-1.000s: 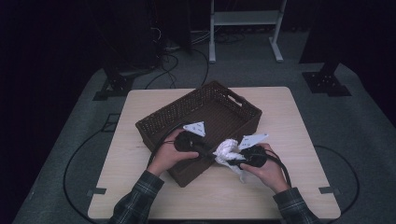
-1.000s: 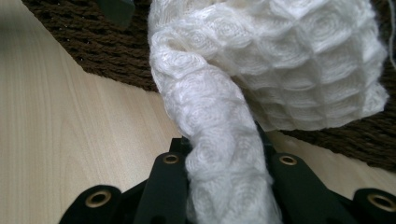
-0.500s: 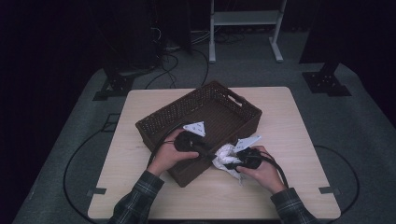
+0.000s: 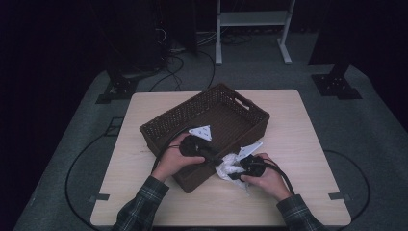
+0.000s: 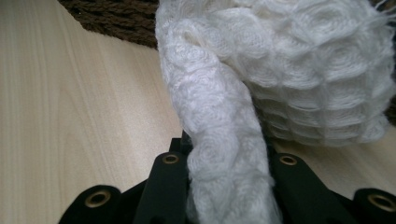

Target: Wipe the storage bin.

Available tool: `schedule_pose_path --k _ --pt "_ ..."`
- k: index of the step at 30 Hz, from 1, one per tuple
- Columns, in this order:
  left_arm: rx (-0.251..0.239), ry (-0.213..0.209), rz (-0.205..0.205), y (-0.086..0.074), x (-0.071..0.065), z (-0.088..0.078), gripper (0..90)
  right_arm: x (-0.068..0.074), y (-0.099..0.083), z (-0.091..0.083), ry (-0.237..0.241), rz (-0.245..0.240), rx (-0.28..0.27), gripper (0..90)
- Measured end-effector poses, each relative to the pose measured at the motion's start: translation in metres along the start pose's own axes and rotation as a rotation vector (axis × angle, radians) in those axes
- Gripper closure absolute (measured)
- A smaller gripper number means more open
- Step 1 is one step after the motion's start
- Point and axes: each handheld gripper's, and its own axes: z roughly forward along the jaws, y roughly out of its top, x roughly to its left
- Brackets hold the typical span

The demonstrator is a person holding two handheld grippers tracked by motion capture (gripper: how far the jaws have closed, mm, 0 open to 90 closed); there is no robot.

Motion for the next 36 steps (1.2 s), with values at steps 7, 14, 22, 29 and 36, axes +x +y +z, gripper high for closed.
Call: schedule_pose_path --k 7,14,22,29,36 --pt "-0.001 0.0 -0.001 0.0 0.0 0.0 57.2 0.008 0.003 -0.002 0.004 -0.032 -0.021 74.6" --pt "0.0 0.001 0.004 0.0 0.0 0.0 57.2 0.023 0.012 -0.003 0.032 -0.08 -0.051 74.6" --pt "0.0 0.0 -0.003 0.0 0.0 0.0 57.1 0.036 0.019 -0.007 0.085 -0.117 -0.09 74.6" --pt "0.002 -0.001 0.001 0.0 0.0 0.0 57.1 0.049 0.026 -0.011 0.13 -0.158 -0.131 74.7" --pt "0.001 0.0 -0.002 0.0 0.0 0.0 57.0 0.045 0.025 -0.007 0.129 -0.146 -0.109 74.6"
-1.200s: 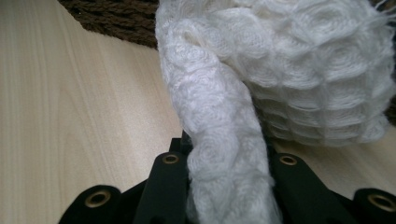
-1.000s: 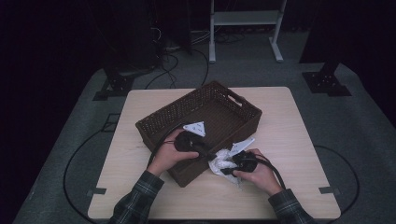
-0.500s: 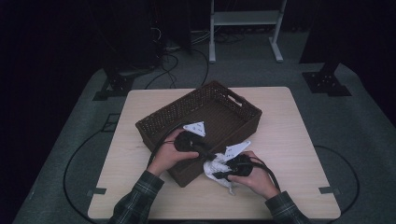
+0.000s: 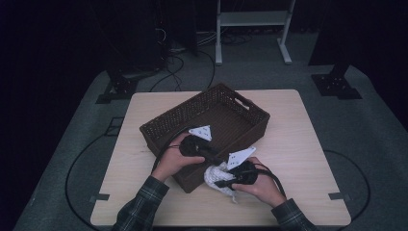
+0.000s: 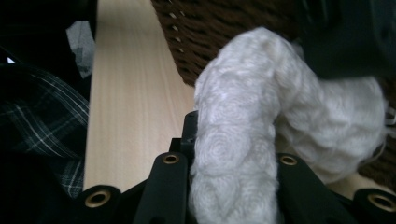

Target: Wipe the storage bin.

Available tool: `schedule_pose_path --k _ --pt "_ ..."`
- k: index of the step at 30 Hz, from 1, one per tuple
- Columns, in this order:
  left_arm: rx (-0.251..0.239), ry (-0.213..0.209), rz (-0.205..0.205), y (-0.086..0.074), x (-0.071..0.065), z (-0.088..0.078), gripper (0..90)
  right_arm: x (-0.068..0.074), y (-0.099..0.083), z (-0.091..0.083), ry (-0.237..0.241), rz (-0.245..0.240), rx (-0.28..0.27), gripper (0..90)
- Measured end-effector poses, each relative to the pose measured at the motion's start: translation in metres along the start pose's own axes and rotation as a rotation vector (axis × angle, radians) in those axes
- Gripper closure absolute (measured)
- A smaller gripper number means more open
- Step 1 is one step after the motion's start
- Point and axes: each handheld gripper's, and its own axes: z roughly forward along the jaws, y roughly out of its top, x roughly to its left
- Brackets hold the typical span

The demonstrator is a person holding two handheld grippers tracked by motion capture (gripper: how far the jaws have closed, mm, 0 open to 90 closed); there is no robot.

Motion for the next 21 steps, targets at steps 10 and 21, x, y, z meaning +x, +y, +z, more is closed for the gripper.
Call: schedule_pose_path --k 10,21 --pt "-0.001 0.001 0.001 0.0 0.0 0.0 57.2 -0.019 -0.014 0.012 -0.056 0.071 0.101 74.4" --pt "-0.004 0.0 -0.007 0.0 0.0 0.0 57.1 -0.01 -0.012 0.014 -0.041 0.01 0.088 74.4"
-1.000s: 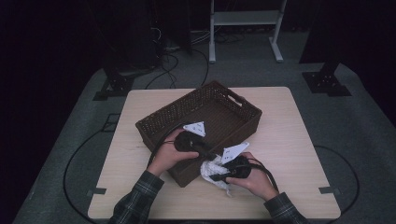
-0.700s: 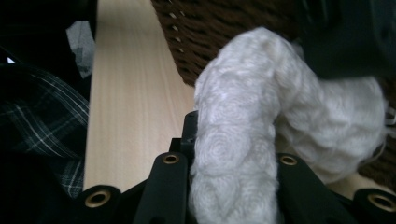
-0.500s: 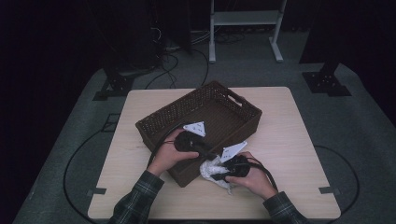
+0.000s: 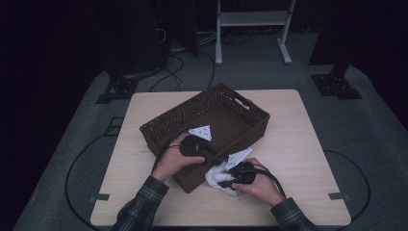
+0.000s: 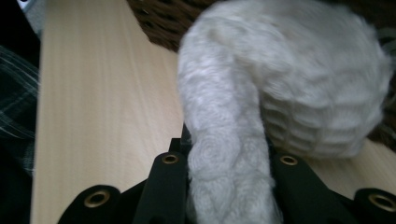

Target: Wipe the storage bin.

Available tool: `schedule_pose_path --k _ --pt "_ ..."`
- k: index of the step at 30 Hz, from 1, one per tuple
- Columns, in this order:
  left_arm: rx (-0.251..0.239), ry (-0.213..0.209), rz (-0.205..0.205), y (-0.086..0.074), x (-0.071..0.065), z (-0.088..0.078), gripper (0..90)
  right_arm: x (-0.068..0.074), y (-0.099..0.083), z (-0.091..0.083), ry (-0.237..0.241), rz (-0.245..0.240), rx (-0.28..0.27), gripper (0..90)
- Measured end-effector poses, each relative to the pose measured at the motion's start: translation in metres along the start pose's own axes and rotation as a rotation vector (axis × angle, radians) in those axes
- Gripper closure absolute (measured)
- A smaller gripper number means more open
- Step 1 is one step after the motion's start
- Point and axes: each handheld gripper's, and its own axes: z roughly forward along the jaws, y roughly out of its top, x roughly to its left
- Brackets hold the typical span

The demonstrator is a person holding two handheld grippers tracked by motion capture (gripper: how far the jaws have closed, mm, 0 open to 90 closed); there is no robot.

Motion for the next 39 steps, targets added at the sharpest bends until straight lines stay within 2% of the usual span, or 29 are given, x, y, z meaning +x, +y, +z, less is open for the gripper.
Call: schedule_pose_path --k 8,24,27,39 --pt "0.008 0.001 0.012 0.0 0.001 0.0 57.0 0.02 0.018 -0.012 0.009 -0.076 -0.095 74.5" --pt "0.005 -0.001 0.006 0.0 0.001 0.0 57.1 0.044 0.042 -0.025 0.073 -0.172 -0.193 74.6" --pt "0.005 0.0 0.007 0.0 0.001 0.0 57.1 0.046 0.044 -0.025 0.063 -0.178 -0.187 74.6" --pt "0.0 0.0 0.0 0.0 0.0 0.0 57.1 0.026 0.027 -0.006 0.038 -0.099 -0.104 74.2"
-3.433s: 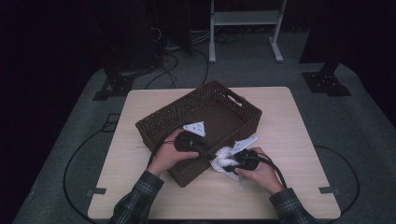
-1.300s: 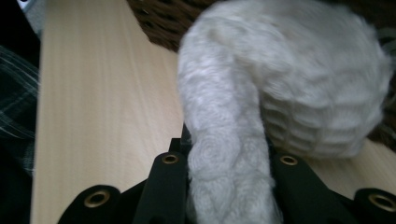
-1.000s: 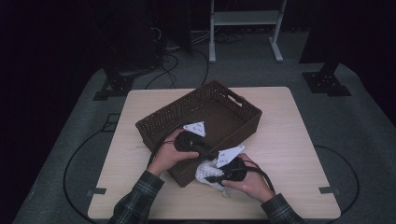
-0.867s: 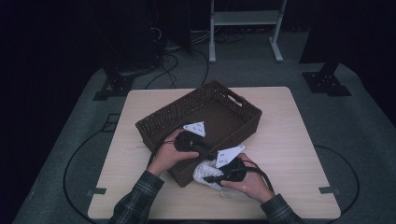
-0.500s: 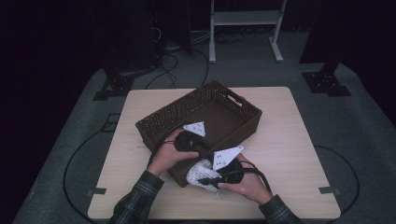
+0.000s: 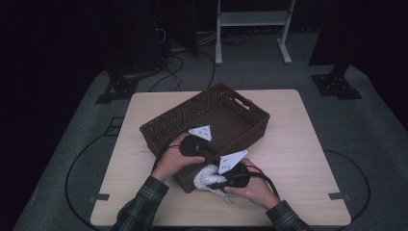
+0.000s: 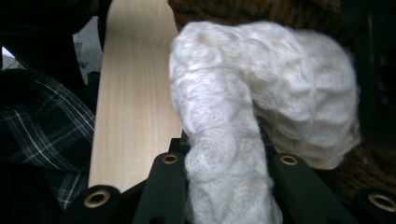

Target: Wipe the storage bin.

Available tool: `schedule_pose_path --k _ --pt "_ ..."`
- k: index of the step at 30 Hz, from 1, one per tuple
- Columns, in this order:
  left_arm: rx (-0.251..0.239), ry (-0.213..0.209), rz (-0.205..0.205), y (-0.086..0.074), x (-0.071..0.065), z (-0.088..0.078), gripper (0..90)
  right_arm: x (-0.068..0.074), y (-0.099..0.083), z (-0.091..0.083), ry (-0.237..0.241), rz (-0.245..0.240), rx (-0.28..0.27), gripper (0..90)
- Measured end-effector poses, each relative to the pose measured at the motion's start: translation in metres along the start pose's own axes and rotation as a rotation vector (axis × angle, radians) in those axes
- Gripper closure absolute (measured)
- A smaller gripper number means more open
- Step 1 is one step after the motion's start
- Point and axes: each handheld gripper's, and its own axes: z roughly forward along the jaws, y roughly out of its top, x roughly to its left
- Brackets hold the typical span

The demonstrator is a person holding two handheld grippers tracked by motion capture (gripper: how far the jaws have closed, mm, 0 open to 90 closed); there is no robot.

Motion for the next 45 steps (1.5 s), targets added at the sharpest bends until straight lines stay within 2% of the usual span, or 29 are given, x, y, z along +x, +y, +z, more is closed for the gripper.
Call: schedule_pose_path --k 7,13,17,20,26,32,45 --pt "0.0 0.002 0.002 0.0 0.0 0.0 57.1 -0.007 -0.01 0.008 -0.02 0.016 0.046 74.4" --pt "0.003 0.0 0.004 0.0 0.0 0.0 57.1 -0.009 -0.018 0.018 -0.034 0.019 0.114 74.4" --pt "0.003 -0.001 0.003 0.0 0.0 0.0 57.1 -0.006 -0.019 0.024 -0.015 0.026 0.138 74.3" --pt "0.003 -0.001 0.004 0.0 0.0 0.0 57.1 -0.002 -0.016 0.027 -0.003 0.001 0.134 74.4" --pt "0.009 0.0 0.01 0.0 0.001 -0.001 57.1 0.008 -0.008 0.026 0.026 -0.027 0.098 74.4" --pt "0.006 -0.001 0.008 0.0 0.001 0.0 57.1 0.02 0.006 0.014 0.042 -0.074 0.026 74.5" --pt "0.008 -0.003 0.005 0.0 0.001 0.0 57.1 0.035 0.025 -0.012 0.063 -0.127 -0.088 74.5"
